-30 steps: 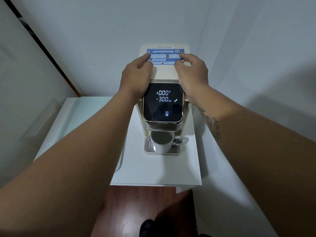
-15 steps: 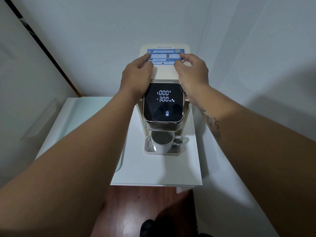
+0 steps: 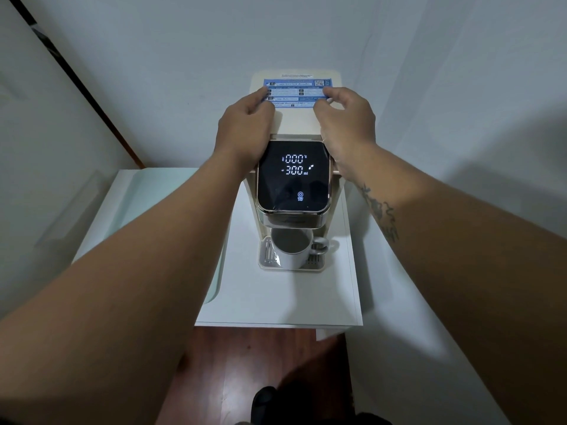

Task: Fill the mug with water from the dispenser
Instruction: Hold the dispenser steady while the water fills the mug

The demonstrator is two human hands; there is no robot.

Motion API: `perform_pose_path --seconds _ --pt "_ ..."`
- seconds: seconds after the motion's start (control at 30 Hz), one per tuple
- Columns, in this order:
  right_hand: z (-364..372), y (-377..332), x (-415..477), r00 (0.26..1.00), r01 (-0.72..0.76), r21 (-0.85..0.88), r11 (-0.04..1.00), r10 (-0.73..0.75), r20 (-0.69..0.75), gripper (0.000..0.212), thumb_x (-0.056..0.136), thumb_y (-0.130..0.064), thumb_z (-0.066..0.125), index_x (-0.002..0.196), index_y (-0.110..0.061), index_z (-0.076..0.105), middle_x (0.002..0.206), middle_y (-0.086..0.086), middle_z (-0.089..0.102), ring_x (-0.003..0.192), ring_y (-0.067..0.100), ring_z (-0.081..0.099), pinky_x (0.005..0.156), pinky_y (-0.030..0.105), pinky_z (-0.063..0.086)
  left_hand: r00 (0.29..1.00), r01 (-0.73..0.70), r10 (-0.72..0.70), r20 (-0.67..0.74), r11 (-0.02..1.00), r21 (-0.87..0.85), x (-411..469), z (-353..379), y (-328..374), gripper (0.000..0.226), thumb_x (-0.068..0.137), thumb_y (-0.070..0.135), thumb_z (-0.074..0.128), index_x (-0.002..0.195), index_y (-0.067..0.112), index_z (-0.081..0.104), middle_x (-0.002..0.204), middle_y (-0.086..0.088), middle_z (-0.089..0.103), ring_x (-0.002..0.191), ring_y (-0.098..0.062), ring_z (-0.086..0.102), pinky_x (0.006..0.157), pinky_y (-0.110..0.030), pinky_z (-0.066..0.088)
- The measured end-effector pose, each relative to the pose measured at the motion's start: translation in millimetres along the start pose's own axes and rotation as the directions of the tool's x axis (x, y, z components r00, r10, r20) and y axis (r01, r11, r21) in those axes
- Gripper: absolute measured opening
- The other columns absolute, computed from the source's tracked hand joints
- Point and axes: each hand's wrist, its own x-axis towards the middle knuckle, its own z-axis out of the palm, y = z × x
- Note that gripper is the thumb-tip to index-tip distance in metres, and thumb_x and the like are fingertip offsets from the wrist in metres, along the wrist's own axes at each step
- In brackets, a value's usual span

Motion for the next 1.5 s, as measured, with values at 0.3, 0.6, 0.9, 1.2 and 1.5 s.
perform_pose_path --seconds 0.3,0.6,0.9,1.2,1.5 --pt "0.7 0.6 0.1 1.000 -0.007 0.005 1.000 0.007 -0.007 0.038 0.090 -0.025 0.058 0.127 -0.025 0.066 0.119 -0.008 0.065 0.085 0.008 0.066 0.081 0.026 0.057 1.000 -0.011 0.011 0.008 1.000 -0.005 1.2 -0.2 -1.7 0.059 0.084 0.038 0.045 0.139 0.032 0.063 0.139 0.012 0.065 0.127 -0.012 0.059 0.114 -0.036 0.044" --pt "0.9 0.7 2.1 1.000 -0.007 0.006 1.000 0.007 -0.007 0.038 0.090 -0.023 0.057 0.127 -0.024 0.066 0.116 -0.009 0.065 0.073 0.003 0.062 0.075 0.022 0.055 1.000 -0.004 0.004 0.006 1.000 0.000 2.3 -0.6 -2.0 0.062 0.079 0.042 0.044 0.138 0.034 0.063 0.136 0.014 0.066 0.124 -0.011 0.061 0.112 -0.035 0.046" --pt "1.0 0.5 1.9 1.000 -0.005 0.008 1.000 0.005 -0.006 0.038 0.090 -0.024 0.057 0.127 -0.025 0.066 0.115 -0.010 0.064 0.075 0.006 0.063 0.069 0.017 0.052 1.000 -0.014 0.014 0.001 1.000 -0.016 3.5 0.4 -3.9 0.057 0.084 0.036 0.046 0.138 0.031 0.063 0.136 0.013 0.067 0.125 -0.011 0.061 0.112 -0.034 0.045" --pt "1.6 1.1 2.3 1.000 0.003 -0.003 1.000 -0.003 -0.011 0.037 0.090 -0.024 0.057 0.126 -0.025 0.067 0.117 -0.011 0.062 0.092 0.006 0.063 0.076 0.015 0.050 1.000 -0.014 0.014 0.000 1.000 -0.009 5.1 1.2 -4.0 0.062 0.079 0.041 0.046 0.137 0.033 0.064 0.135 0.015 0.067 0.124 -0.009 0.061 0.112 -0.033 0.045" --pt "0.9 2.3 4.6 1.000 0.004 -0.002 1.000 -0.004 -0.007 0.036 0.090 -0.025 0.057 0.125 -0.025 0.067 0.115 -0.012 0.063 0.076 -0.002 0.059 0.065 0.009 0.044 1.000 -0.010 0.010 0.002 1.000 -0.008 4.8 0.8 -4.3 0.061 0.079 0.042 0.045 0.137 0.034 0.064 0.135 0.012 0.068 0.126 -0.015 0.062 0.112 -0.036 0.046"
